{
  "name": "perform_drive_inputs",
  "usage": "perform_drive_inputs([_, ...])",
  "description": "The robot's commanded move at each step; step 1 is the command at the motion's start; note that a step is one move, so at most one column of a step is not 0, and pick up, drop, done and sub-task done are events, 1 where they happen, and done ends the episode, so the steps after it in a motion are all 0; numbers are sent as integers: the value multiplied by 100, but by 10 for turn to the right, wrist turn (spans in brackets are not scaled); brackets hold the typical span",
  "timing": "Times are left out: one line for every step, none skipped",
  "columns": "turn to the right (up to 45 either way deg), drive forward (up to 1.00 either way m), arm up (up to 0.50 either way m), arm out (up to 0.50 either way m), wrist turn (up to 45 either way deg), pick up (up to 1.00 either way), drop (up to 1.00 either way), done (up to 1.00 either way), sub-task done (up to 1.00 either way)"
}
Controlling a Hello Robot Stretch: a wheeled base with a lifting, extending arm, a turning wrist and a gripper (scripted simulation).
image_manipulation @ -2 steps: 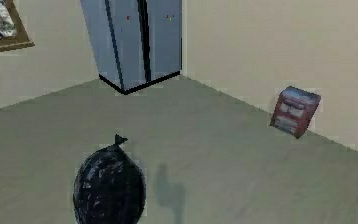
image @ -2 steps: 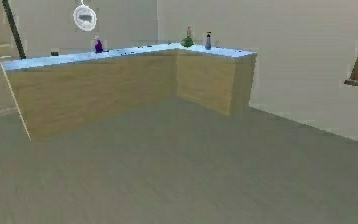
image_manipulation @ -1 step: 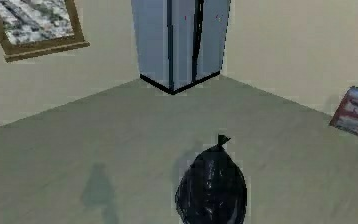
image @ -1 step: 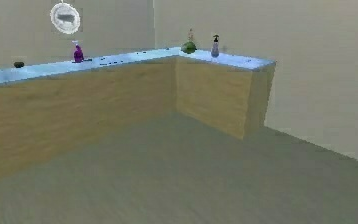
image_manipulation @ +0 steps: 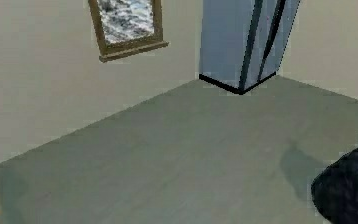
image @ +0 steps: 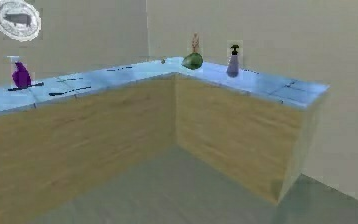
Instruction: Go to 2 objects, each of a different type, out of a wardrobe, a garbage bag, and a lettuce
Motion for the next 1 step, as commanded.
perform_drive_inputs([30, 0, 0, 0, 0, 0, 0, 0, 0])
